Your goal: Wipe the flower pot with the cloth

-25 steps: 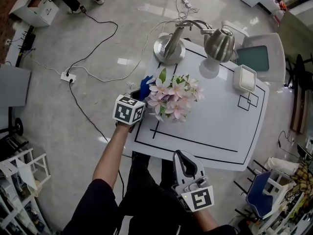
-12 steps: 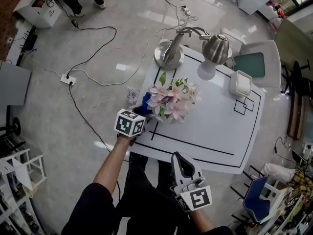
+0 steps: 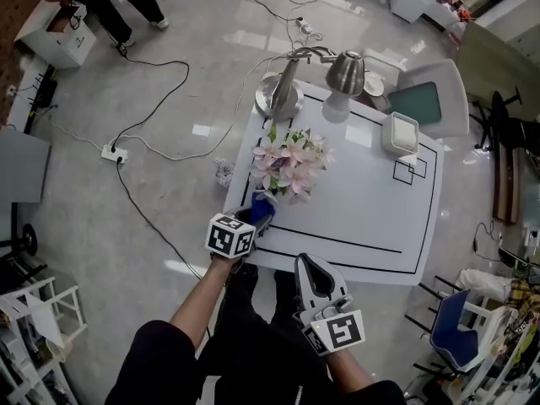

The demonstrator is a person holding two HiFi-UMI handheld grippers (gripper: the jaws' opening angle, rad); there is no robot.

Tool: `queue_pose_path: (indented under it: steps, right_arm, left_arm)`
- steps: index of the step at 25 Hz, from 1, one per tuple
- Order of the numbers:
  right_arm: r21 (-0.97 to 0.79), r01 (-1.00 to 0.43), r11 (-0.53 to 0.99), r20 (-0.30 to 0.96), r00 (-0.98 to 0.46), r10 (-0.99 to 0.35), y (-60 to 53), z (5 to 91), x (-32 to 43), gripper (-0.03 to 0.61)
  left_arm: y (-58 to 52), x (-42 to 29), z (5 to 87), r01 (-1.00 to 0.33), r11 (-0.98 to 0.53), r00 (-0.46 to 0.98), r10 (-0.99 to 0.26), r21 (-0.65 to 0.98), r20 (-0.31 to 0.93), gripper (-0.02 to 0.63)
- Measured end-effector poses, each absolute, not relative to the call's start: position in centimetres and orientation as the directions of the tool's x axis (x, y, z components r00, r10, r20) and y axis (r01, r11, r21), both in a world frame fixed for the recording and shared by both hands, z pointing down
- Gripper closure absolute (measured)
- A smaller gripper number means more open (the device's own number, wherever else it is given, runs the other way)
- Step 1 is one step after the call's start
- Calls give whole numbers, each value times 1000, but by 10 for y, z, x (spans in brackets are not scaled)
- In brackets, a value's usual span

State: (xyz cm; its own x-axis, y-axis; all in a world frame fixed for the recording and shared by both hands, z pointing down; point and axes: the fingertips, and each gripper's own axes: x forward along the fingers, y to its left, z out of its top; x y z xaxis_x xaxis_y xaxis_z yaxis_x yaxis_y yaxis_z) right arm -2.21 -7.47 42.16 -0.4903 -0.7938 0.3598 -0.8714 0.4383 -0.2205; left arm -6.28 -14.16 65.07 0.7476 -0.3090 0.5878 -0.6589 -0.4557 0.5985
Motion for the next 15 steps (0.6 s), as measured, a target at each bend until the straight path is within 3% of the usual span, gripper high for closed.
queue_pose_path:
  steps: [8, 15]
  right_arm:
    - [-214, -902, 376, 271, -424, -864, -67, 376, -27, 571]
    - [-167, -884, 437, 174, -462, -870, -21, 342, -24, 571]
  left_arm:
    - [-68, -61, 549, -621, -653, 782, -479, 434, 398, 474]
    - [-40, -52, 451, -678, -670, 734, -630, 301, 254, 474]
